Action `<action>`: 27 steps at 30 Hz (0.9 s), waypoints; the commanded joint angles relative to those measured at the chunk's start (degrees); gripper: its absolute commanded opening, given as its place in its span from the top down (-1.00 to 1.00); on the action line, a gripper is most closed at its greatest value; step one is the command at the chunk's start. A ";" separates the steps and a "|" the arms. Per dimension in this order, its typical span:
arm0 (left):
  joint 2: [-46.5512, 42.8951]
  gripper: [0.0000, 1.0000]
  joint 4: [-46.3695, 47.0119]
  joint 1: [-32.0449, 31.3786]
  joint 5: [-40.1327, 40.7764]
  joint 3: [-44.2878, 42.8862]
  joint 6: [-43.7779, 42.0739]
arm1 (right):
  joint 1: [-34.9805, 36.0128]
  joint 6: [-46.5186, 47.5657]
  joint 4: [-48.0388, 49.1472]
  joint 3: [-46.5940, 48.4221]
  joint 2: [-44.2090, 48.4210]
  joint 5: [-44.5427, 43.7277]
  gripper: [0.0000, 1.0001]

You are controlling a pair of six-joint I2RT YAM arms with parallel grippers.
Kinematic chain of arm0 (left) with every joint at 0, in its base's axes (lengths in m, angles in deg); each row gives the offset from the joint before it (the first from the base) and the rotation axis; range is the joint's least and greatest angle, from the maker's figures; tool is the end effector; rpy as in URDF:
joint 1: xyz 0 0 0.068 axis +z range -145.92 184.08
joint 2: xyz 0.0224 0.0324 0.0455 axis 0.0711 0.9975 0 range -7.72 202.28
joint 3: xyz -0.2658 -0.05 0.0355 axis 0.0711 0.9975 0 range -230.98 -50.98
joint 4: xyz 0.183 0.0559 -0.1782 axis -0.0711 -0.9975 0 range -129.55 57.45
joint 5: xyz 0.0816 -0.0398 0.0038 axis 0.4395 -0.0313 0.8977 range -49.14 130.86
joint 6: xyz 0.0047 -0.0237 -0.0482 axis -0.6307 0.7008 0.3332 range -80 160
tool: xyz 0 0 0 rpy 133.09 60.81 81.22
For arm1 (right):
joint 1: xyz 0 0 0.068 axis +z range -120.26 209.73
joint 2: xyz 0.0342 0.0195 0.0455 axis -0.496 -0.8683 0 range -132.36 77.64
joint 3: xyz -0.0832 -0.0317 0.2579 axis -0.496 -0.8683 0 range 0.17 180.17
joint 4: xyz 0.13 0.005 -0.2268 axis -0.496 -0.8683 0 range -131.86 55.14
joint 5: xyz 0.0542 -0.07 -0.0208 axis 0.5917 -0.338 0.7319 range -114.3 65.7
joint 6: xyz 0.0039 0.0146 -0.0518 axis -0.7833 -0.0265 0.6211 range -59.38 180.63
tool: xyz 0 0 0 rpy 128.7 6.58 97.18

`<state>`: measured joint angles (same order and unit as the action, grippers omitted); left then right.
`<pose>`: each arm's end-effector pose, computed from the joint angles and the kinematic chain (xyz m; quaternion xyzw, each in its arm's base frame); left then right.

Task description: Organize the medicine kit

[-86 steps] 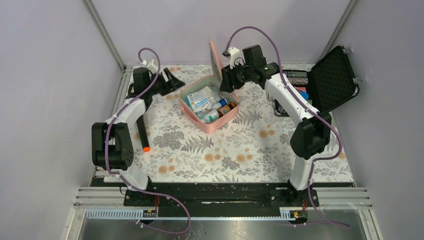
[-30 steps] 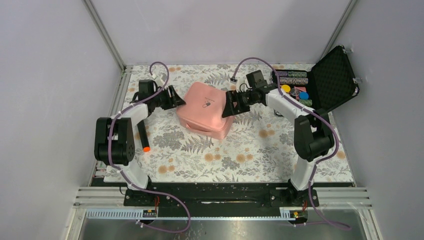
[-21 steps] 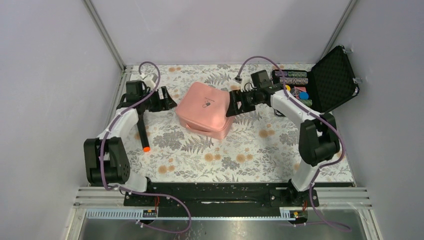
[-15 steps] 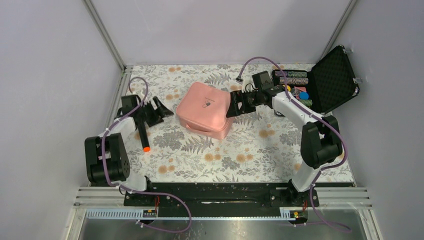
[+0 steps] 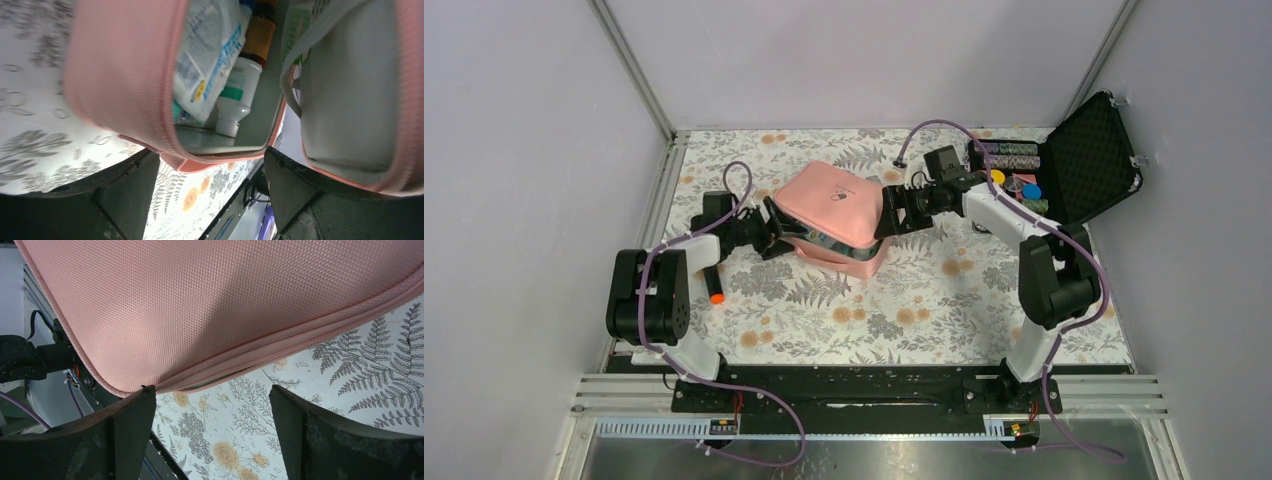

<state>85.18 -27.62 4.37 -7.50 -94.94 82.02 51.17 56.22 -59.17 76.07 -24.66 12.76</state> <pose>0.3100 -0.0250 0.1640 -0.1539 0.8409 -0.4793 0.1988 0.3526 0.1615 0.2370 -0.2378 0.8673 0.3630 0.2437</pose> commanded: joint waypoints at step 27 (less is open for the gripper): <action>-0.93 -0.54 -39.38 10.60 12.70 -10.80 -26.02 | -8.07 3.04 -0.70 12.06 -6.72 0.57 -0.75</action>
<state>85.14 -59.69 7.43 -1.80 -106.57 61.56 42.58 67.15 -61.93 87.37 -27.11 7.34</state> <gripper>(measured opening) 0.764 0.884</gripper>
